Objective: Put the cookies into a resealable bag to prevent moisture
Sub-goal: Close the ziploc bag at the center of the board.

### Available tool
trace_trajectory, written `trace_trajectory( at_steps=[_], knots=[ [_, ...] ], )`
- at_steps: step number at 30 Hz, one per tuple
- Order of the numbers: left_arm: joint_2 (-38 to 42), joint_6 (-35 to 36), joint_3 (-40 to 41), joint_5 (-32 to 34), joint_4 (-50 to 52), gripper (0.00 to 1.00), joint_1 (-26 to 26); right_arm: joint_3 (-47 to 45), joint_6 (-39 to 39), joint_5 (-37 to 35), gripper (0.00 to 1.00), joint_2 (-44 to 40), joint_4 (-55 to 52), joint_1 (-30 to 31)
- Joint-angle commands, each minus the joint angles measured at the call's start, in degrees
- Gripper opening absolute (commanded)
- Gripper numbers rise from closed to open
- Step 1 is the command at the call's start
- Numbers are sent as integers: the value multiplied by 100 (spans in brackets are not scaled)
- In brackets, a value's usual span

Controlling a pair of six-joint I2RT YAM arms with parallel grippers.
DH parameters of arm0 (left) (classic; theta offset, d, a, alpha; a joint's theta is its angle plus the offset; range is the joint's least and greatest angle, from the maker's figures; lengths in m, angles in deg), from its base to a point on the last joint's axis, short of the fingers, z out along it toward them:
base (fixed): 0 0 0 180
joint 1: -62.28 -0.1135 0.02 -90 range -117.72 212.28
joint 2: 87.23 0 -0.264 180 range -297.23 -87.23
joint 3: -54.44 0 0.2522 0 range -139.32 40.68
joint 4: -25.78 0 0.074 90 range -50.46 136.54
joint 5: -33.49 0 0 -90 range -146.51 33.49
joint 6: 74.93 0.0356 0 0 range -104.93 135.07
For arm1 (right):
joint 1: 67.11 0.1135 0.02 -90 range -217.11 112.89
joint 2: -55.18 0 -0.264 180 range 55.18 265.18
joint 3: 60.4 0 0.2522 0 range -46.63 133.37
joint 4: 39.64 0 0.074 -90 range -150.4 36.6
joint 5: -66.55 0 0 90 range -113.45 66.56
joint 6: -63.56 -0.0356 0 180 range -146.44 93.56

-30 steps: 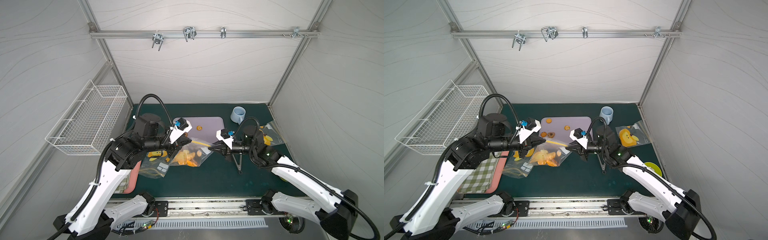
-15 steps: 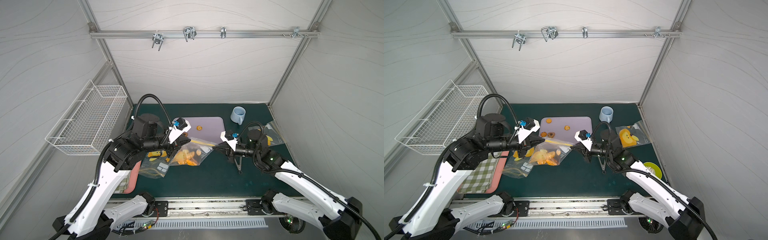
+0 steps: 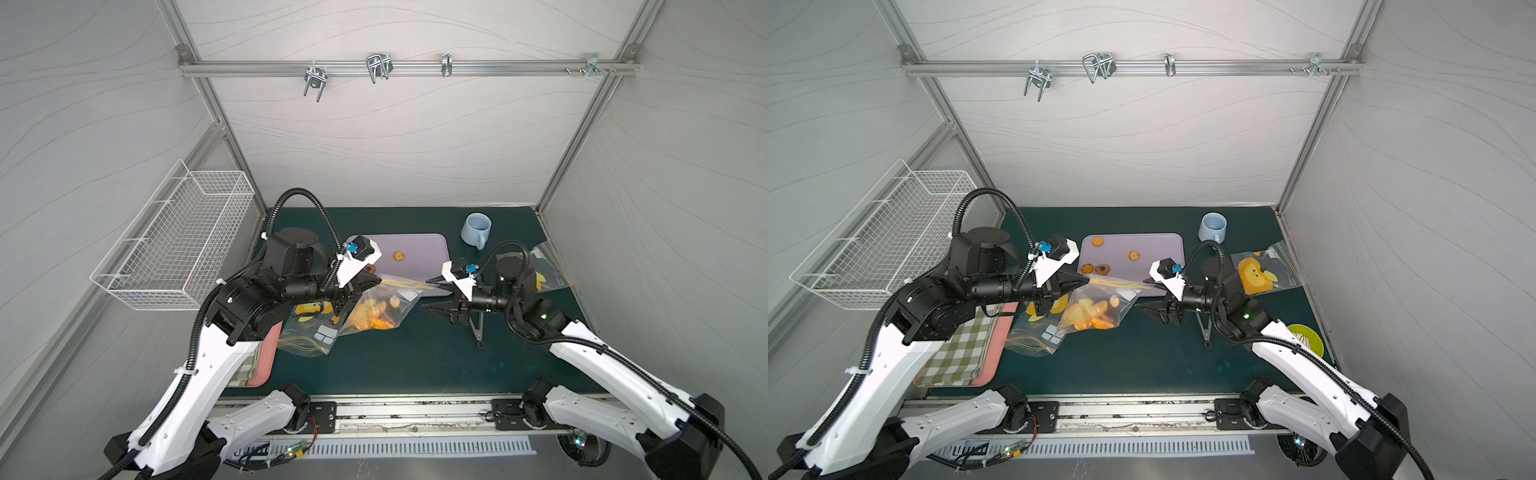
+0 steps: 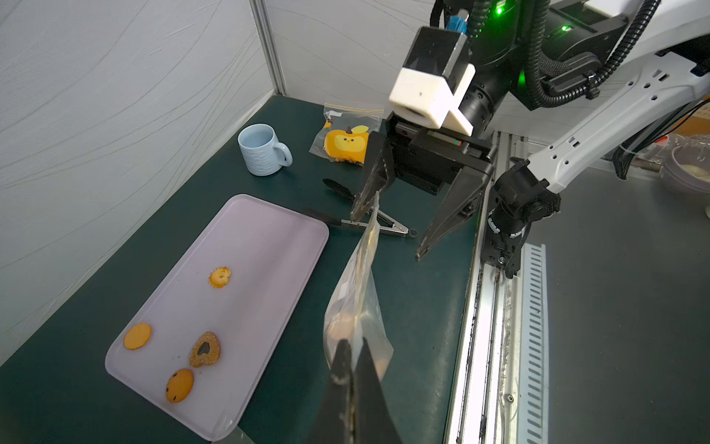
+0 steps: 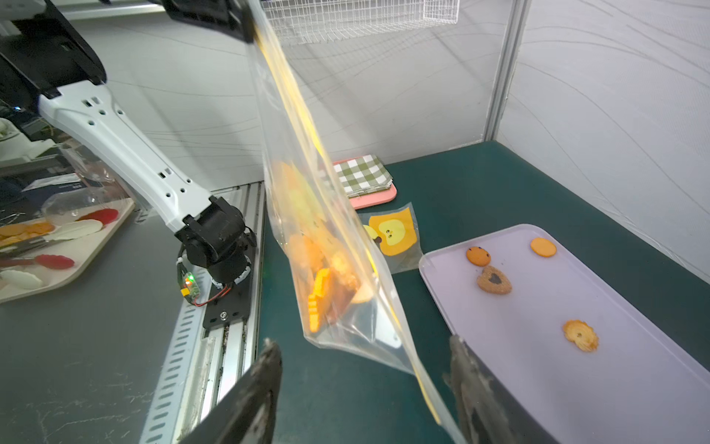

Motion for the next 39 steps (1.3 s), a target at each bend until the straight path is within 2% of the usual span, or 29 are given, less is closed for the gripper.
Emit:
trace_trajectory(
  at_steps=[1, 5, 16, 21, 23, 24, 27, 31, 35, 39],
  knots=[
    [6, 95, -197, -191, -196, 0, -12, 375, 39, 487, 64, 181, 118, -31],
    [-45, 88, -195, -237, -215, 0, -12, 718, 56, 790, 52, 430, 110, 32],
    [-3, 56, -81, -173, -274, 0, -10, 896, 58, 667, 0, 530, 56, 240],
    [-10, 50, -54, -194, -305, 0, -12, 852, 58, 560, 0, 440, -53, 251],
    [-14, 40, -54, -245, -318, 0, -9, 850, 241, 564, 38, 447, -44, 259],
    [-21, 28, -50, -274, -321, 0, -5, 870, 249, 580, 46, 470, -35, 272],
    [-47, 9, -45, -331, -353, 0, -10, 1018, 299, 615, 52, 624, -95, 366],
    [-47, 2, -36, -355, -375, 0, -5, 1234, 415, 536, 52, 879, -150, 560],
    [-56, -7, -30, -383, -376, 0, -12, 1397, 550, 357, 43, 1018, -177, 746],
    [-38, -4, -36, -379, -375, 0, -6, 1359, 740, 57, 40, 949, -228, 885]
  ],
)
